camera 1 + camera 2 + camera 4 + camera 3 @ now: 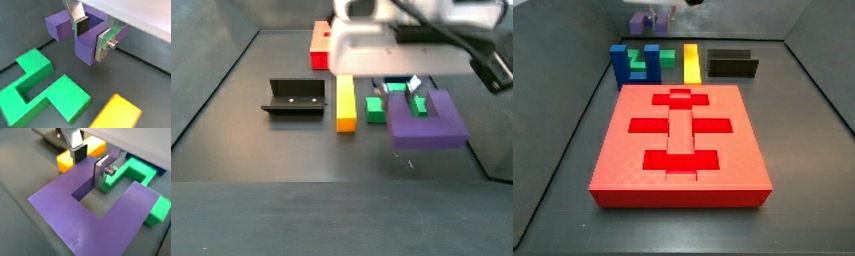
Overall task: Pick up the purple object. Move up. Place the purple object on the fixture. Regrasp the purple object. Move to above the board. Insert the purple object.
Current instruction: Place the purple object on the fixture.
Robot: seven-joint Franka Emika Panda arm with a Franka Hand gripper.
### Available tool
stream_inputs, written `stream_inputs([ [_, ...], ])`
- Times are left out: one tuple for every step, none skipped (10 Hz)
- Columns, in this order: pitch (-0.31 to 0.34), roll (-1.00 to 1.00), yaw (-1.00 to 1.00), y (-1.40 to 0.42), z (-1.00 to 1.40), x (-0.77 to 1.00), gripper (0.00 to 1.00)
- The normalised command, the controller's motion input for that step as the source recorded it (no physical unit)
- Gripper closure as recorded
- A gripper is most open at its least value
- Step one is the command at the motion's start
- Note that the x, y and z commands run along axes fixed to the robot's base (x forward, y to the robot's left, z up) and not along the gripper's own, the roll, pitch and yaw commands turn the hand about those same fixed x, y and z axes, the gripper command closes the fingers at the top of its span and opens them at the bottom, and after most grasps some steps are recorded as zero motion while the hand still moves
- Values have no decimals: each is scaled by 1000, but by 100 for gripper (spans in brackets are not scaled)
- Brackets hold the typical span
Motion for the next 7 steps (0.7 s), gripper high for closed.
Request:
stream_inputs([
  [91,-717,-334,0,849,820,100],
  [109,-680,-229,-97,749,914,100],
  [146,-514,-106,-231,614,1000,100],
  [131,-486,-94,-246,517,1000,100],
  [97,-366,-60,-309,289,1000,100],
  [23,-271,-60,-323,103,1000,100],
  [0,-263,-71,-334,17,1000,100],
])
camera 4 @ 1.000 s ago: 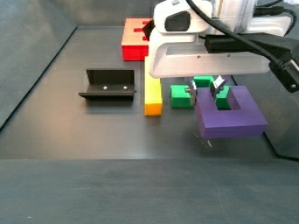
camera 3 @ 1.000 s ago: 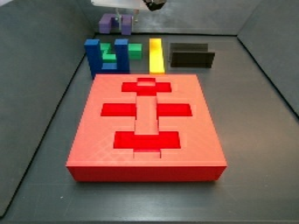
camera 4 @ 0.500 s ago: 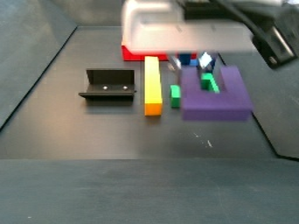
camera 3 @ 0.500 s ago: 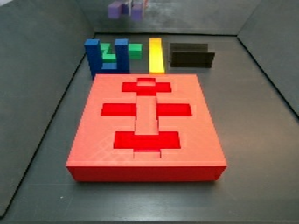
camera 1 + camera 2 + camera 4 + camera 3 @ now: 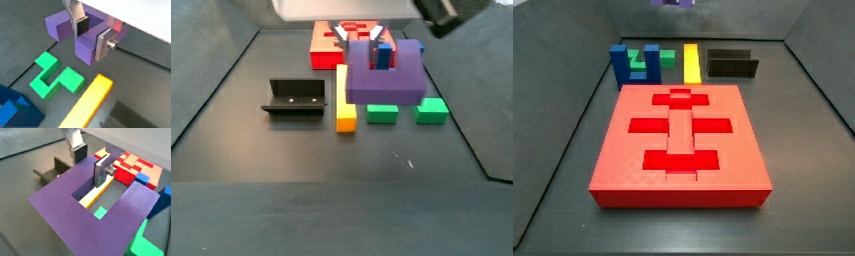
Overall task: Pick up the purple object. Move up. Place the purple object on the fixture. Regrasp the purple object. Move to above the board. Insert the purple object.
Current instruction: Place the purple object on the fixture.
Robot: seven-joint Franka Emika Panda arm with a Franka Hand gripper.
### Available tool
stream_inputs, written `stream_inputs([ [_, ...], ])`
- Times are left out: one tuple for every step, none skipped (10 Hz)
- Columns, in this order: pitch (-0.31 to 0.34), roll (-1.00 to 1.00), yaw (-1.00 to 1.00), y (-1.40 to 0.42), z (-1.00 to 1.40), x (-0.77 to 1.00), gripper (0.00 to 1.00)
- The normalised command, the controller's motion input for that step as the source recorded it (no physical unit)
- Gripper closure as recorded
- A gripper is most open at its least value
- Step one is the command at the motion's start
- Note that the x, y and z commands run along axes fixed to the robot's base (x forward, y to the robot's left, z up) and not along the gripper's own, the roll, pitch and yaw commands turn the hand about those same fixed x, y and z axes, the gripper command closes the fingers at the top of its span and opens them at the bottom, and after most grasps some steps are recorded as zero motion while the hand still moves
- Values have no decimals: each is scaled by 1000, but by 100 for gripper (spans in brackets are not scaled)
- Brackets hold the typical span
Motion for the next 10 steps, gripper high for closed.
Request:
stream_inputs([
  [0,-300,-43,-360,97,1000,100],
  [6,-300,-29,-374,123,1000,100],
  [37,-257,0,-391,100,1000,100],
  [60,-314,0,-337,51,1000,100],
  [91,-434,-6,-280,0,1000,100],
  [111,-517,-26,-234,0,1000,100],
  [131,-551,-31,-231,0,1000,100],
  [120,-574,-40,-240,0,1000,100],
  [131,-563,-31,-237,0,1000,100],
  [123,-569,-34,-240,0,1000,100],
])
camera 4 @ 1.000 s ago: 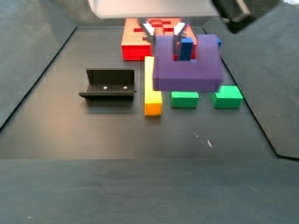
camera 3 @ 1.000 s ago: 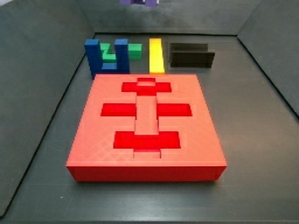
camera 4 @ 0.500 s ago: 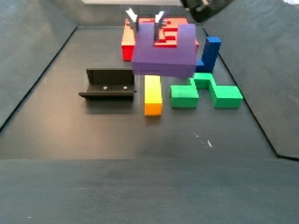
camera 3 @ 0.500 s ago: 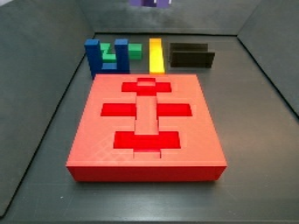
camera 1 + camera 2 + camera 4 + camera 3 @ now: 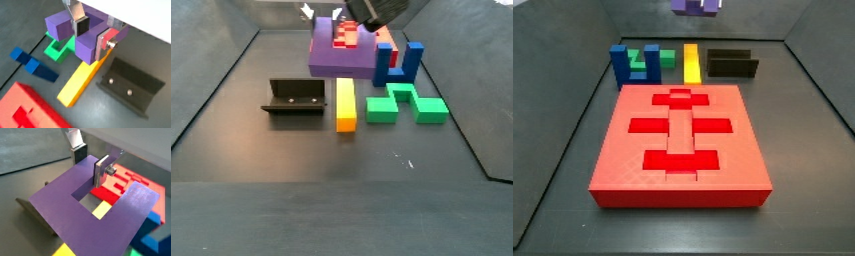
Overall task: Pick up the purple object. Move up. Place the purple object on the fixture. Regrasp the purple object. Move to above the board. Insert the purple object.
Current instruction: Place the purple object on the fixture.
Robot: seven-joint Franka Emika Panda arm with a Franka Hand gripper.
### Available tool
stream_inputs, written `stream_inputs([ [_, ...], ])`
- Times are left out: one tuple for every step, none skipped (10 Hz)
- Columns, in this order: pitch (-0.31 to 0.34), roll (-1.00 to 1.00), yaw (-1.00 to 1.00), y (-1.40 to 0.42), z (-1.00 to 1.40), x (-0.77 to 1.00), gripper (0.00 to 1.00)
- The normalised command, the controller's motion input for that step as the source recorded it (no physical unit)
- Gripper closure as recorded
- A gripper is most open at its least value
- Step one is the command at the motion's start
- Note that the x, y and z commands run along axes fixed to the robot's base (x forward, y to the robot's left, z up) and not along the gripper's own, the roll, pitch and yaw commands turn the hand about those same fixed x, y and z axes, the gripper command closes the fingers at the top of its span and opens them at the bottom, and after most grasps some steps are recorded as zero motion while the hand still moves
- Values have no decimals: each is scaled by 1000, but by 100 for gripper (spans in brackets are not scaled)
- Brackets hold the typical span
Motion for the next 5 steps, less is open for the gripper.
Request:
stream_inputs([
  [80,-589,-46,-206,-29,1000,100],
  [0,-660,-69,-134,-86,1000,100],
  [0,-654,-57,-117,-77,1000,100],
  [0,-631,-43,-94,-77,1000,100],
  [71,-574,-43,-86,-166,1000,100],
])
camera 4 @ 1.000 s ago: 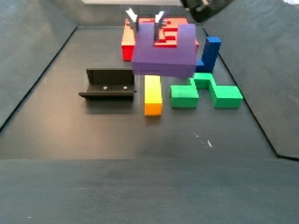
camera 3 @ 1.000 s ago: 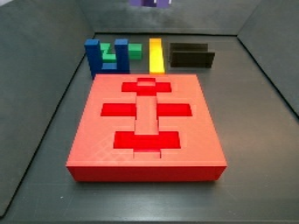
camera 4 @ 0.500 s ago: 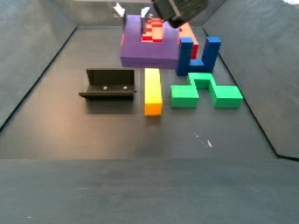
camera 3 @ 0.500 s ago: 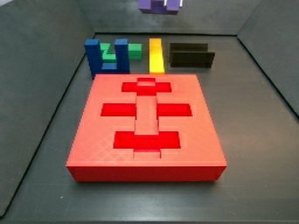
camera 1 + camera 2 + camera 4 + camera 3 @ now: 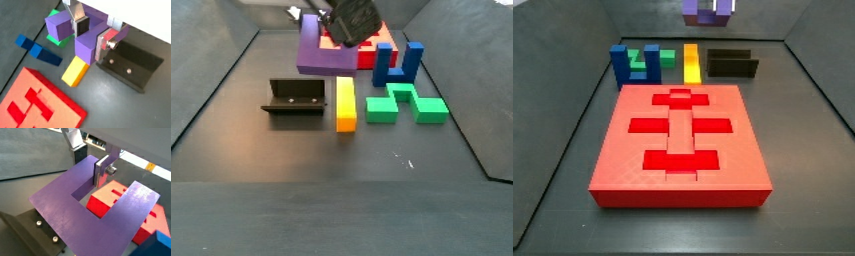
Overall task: Pick up the purple object. Move up. Place the purple object on the fixture. Regrasp the purple object. Move to above the board. Insert the purple object.
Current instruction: Place the purple object on the fixture.
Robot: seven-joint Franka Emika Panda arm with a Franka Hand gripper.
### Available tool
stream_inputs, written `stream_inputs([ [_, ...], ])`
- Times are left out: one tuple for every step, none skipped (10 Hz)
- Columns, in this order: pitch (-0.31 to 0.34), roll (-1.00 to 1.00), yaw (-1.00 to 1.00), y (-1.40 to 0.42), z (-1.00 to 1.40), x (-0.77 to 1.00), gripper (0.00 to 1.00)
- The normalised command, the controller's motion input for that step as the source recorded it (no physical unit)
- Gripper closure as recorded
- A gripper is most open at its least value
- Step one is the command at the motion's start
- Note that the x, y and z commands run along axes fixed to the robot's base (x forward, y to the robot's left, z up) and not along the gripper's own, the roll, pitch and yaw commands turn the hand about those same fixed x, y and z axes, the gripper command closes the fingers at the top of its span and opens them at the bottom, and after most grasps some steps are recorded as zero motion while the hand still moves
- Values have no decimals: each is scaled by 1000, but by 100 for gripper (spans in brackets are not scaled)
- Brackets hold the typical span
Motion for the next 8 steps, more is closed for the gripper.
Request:
stream_inputs([
  [243,-497,0,-37,-260,954,100],
  [574,-137,149,-37,-129,831,100],
  [583,-83,114,-100,-177,843,100],
  [266,-149,17,-149,-97,1000,100],
  [37,-197,0,-143,-57,1000,100],
  [0,-203,0,-117,-109,1000,100],
  [0,-200,0,-94,-146,1000,100],
  [-20,-234,0,0,-214,1000,100],
])
